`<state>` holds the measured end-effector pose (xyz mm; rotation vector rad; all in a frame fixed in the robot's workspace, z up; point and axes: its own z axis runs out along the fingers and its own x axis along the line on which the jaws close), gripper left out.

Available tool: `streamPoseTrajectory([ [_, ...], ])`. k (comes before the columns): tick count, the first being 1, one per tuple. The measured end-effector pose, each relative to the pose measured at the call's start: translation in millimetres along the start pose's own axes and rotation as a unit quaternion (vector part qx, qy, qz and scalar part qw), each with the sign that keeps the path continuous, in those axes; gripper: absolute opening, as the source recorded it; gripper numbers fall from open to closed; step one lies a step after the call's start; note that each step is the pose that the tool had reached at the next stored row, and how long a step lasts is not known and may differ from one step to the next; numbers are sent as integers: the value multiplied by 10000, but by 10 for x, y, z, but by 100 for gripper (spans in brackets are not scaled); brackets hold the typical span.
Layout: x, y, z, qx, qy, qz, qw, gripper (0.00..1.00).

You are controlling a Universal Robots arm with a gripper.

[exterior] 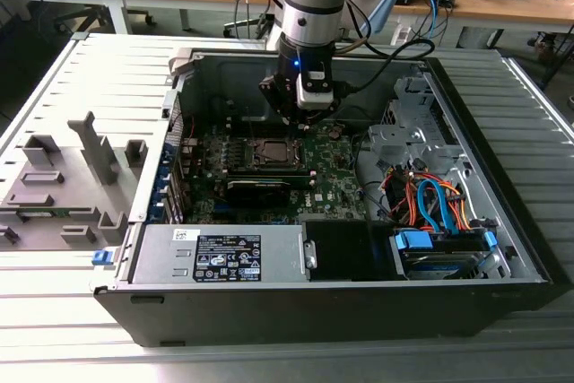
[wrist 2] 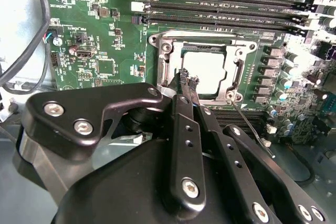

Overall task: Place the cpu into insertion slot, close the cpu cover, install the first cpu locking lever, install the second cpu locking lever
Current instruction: 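Install the first cpu locking lever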

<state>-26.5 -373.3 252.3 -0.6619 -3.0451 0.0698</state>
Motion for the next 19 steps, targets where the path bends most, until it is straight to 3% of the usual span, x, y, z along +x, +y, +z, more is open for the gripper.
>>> streamPoseTrajectory([
  [19, 0, 0, 0, 2, -8, -167, 9999, 11],
])
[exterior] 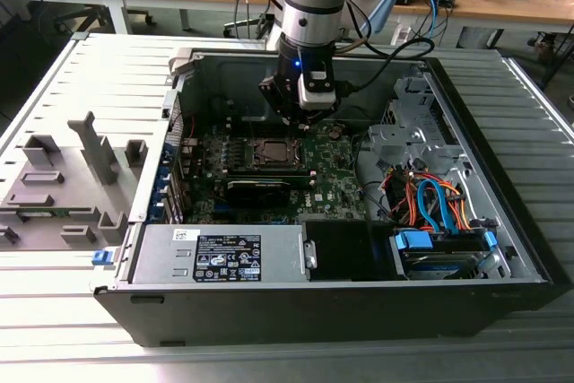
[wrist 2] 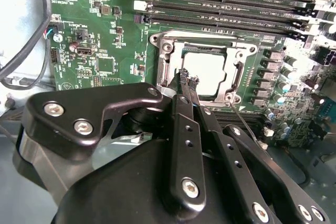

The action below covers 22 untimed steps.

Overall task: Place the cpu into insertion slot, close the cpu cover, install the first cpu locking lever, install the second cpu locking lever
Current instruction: 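Install the first cpu locking lever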

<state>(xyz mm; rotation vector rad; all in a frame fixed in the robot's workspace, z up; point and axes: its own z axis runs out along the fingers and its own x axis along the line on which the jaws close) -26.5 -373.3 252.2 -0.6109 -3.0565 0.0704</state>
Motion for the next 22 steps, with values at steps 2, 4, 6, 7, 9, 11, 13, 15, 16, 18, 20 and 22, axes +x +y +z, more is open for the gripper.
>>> streamPoseTrajectory([
  [2, 0, 0, 0, 0, -1, -19, 10000, 11],
  [4, 0, 0, 0, 1, -2, -36, 10000, 11],
  [6, 0, 0, 0, 0, -3, -47, 10000, 11],
  [7, 0, 0, 0, 1, -3, -52, 10000, 11],
  [9, 0, 0, 0, 1, -3, -64, 10000, 11],
  [11, 0, 0, 0, 1, -4, -76, 10000, 11],
  [13, 0, 0, 0, 1, -5, -93, 10000, 11],
  [15, 0, 0, 0, 1, -5, -105, 9999, 11],
  [16, 0, 0, 0, 2, -6, -110, 9999, 11],
  [18, 0, 0, 0, 2, -6, -123, 9999, 11],
  [20, 0, 0, 0, 2, -7, -136, 9999, 11],
  [22, 0, 0, 0, 2, -7, -148, 9999, 11],
])
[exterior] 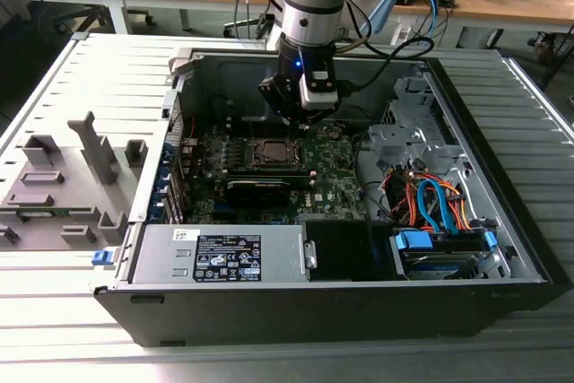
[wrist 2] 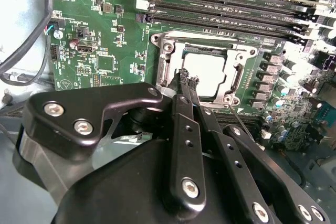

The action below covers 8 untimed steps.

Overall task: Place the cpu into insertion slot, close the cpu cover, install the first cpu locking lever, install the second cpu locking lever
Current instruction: 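Install the first cpu locking lever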

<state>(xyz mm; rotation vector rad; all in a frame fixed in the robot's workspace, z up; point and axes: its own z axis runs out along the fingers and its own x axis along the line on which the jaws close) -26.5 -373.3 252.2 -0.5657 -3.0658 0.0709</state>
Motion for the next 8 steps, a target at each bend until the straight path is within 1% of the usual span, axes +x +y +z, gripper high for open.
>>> streamPoseTrajectory([
  [4, 0, 0, 0, 1, -2, -38, 10000, 11],
  [6, 0, 0, 0, 2, -7, -140, 9999, 11],
  [8, 0, 0, 0, 2, -8, -152, 9999, 11],
])
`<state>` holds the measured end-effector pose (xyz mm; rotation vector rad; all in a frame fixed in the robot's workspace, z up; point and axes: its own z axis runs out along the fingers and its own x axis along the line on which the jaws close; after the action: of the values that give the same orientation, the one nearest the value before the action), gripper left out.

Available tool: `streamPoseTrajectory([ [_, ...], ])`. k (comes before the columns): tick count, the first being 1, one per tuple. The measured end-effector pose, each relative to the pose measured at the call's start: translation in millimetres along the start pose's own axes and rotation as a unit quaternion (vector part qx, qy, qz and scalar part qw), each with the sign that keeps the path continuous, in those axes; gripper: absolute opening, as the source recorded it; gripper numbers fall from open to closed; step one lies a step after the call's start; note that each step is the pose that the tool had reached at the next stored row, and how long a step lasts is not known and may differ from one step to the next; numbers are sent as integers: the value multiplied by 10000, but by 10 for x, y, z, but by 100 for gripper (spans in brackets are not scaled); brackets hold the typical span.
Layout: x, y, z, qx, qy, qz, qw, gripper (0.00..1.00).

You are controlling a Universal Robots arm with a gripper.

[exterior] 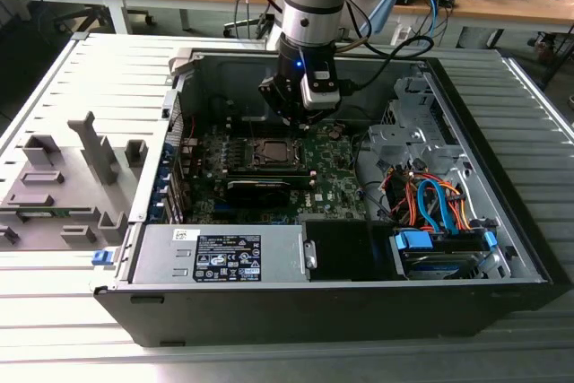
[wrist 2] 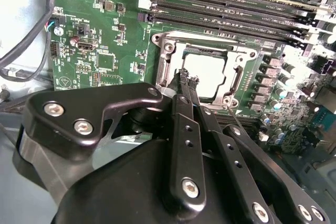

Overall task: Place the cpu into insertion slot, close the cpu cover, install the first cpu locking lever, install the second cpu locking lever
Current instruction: 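Install the first cpu locking lever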

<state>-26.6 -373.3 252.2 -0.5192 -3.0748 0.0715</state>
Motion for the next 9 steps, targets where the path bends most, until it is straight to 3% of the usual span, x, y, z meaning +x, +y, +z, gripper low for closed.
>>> streamPoseTrajectory([
  [9, 0, 0, 0, 1, -4, -82, 10000, 11],
])
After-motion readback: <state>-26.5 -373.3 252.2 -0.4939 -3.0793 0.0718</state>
